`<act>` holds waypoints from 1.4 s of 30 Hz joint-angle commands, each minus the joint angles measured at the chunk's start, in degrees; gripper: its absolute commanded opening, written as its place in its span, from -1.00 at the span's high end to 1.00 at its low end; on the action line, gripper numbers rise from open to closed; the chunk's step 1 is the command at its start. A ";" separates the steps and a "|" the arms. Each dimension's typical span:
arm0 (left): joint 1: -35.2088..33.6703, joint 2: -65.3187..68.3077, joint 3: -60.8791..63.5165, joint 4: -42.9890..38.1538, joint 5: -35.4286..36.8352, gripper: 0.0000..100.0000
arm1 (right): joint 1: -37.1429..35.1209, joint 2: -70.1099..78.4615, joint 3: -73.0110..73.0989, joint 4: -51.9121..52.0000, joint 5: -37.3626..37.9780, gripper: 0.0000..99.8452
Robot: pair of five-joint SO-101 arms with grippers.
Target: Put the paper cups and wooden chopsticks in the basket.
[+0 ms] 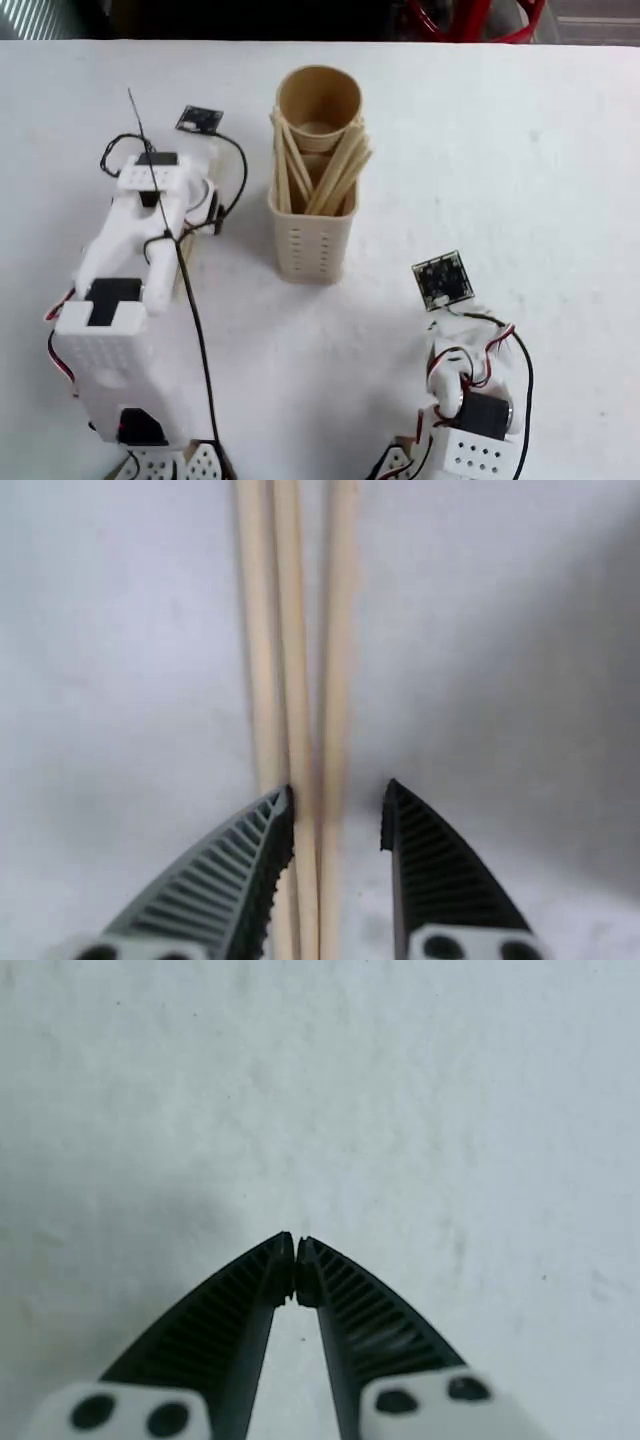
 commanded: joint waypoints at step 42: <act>-0.92 6.37 -10.90 7.47 -0.79 0.67 | -0.22 -0.40 0.53 -0.04 0.00 0.96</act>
